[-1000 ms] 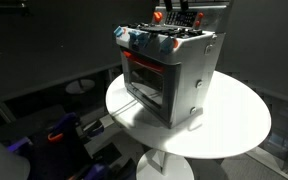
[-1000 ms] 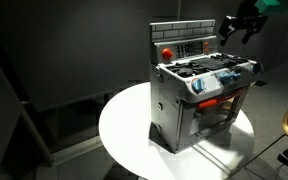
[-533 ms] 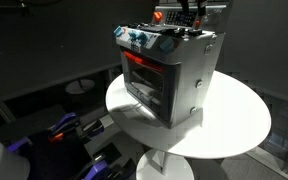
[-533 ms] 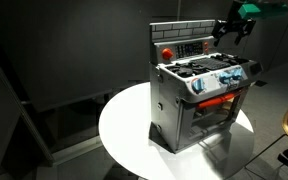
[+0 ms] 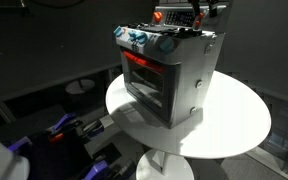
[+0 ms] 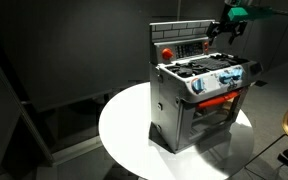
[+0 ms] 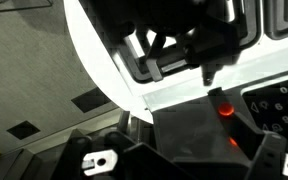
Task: Push the top right button on the toy stove
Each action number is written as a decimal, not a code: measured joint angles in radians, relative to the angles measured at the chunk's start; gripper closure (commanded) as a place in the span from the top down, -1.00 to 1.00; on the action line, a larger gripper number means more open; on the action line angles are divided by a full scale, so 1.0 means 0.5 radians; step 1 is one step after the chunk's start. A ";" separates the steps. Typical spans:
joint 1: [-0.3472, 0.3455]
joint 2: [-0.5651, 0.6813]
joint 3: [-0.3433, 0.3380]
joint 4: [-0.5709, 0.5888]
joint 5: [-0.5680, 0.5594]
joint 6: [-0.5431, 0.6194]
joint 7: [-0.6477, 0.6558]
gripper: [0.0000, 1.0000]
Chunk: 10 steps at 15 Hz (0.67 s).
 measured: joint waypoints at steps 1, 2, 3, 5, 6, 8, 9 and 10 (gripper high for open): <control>0.013 0.020 -0.011 0.019 0.000 0.000 0.004 1.00; 0.027 0.040 -0.021 0.040 0.000 0.000 0.008 1.00; 0.040 0.058 -0.031 0.056 0.000 0.000 0.010 1.00; 0.063 0.082 -0.053 0.080 0.000 0.000 0.010 1.00; 0.073 0.091 -0.064 0.090 0.000 0.000 0.010 1.00; 0.087 0.099 -0.078 0.097 -0.002 -0.001 0.010 1.00; 0.092 0.099 -0.084 0.097 -0.002 -0.001 0.010 1.00; 0.097 0.099 -0.087 0.098 -0.002 -0.002 0.010 1.00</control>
